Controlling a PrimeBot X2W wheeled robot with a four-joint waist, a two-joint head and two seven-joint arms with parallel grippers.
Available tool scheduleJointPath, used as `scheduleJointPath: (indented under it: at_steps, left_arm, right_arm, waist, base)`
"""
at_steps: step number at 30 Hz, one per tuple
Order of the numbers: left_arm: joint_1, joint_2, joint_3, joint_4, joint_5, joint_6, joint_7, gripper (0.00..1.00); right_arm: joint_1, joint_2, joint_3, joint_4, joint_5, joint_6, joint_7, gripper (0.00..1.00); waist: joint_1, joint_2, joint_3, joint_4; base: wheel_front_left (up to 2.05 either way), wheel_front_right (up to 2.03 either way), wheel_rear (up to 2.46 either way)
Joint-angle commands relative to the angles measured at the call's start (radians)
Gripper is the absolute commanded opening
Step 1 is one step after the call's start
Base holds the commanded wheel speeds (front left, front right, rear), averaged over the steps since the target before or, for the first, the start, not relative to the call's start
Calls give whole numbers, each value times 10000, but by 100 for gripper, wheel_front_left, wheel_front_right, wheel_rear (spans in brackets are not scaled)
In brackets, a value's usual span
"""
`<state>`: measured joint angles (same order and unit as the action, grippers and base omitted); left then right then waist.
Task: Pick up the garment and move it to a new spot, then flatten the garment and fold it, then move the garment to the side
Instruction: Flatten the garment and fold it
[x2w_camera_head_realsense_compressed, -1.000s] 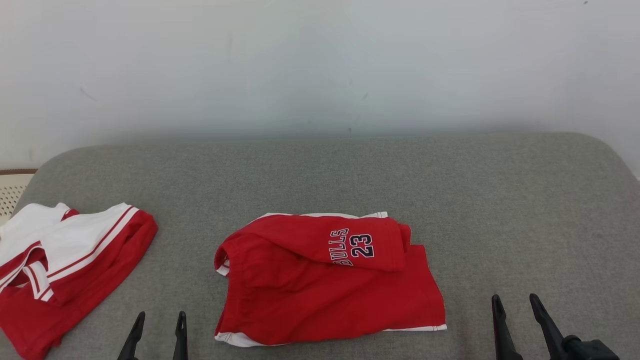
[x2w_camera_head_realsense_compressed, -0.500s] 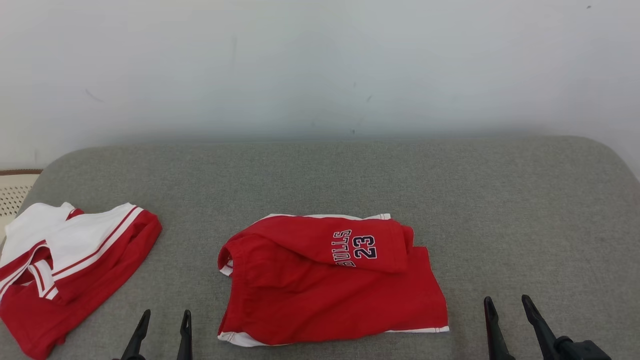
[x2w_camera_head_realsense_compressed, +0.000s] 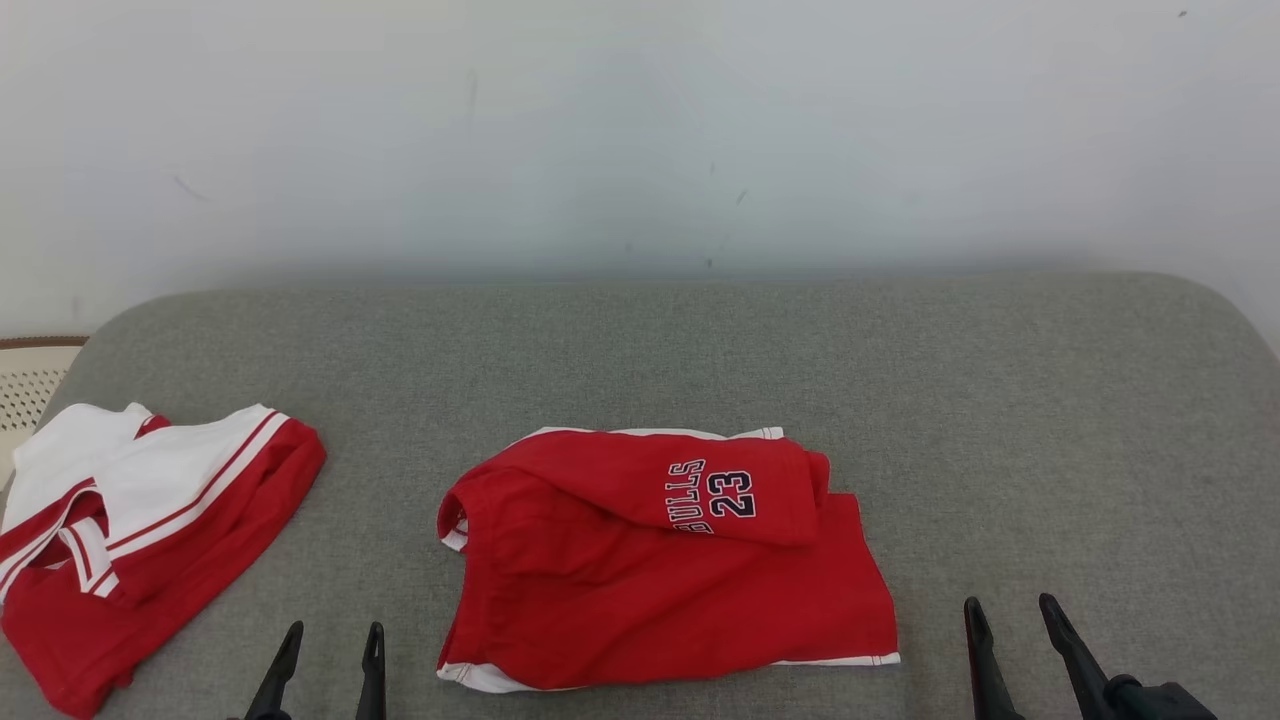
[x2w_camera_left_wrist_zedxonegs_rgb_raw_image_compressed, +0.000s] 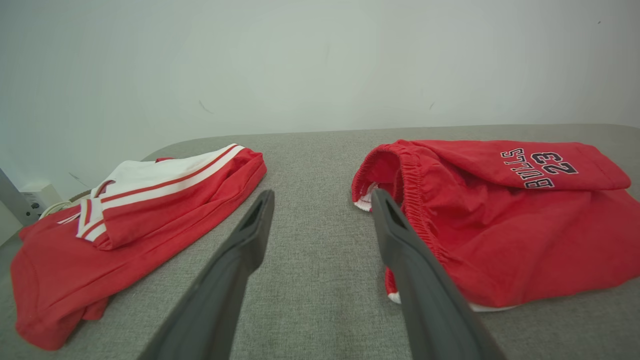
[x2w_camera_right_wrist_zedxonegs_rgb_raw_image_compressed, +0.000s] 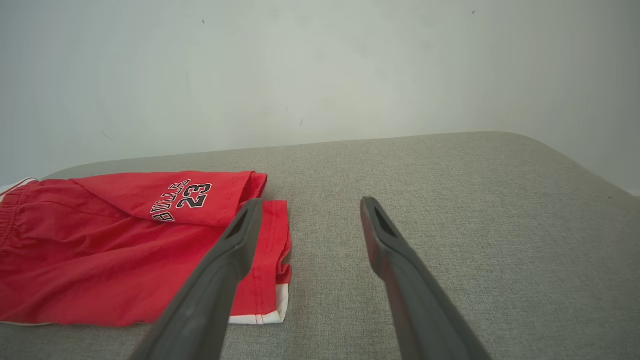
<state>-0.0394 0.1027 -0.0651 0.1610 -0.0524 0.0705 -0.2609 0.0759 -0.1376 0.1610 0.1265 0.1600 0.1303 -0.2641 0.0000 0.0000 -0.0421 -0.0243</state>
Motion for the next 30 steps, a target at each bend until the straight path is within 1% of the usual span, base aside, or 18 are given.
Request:
scheduleJointPath:
  at_steps: [1, 21, 30]
  left_arm:
    - [21, 10, 26, 53, -9, -32, -65, 100]
    - [-164, -41, 76, 426, -609, -190, 8, 100]
    - [-99, -1, 32, 367, -700, -136, 88, 100]
  right_arm:
    - [127, -21, 31, 30, 77, 8, -6, 100]
    - [135, 9, 38, 161, 154, 8, -6, 100]
    - [110, -20, 56, 220, 157, 8, -6, 100]
  waist:
    - [0, 0, -13, -1]
    - [0, 0, -139, 101]
    - [0, 0, -173, 104]
  base:
    - [0, 0, 0]
    - [0, 0, 0]
    - [0, 0, 0]
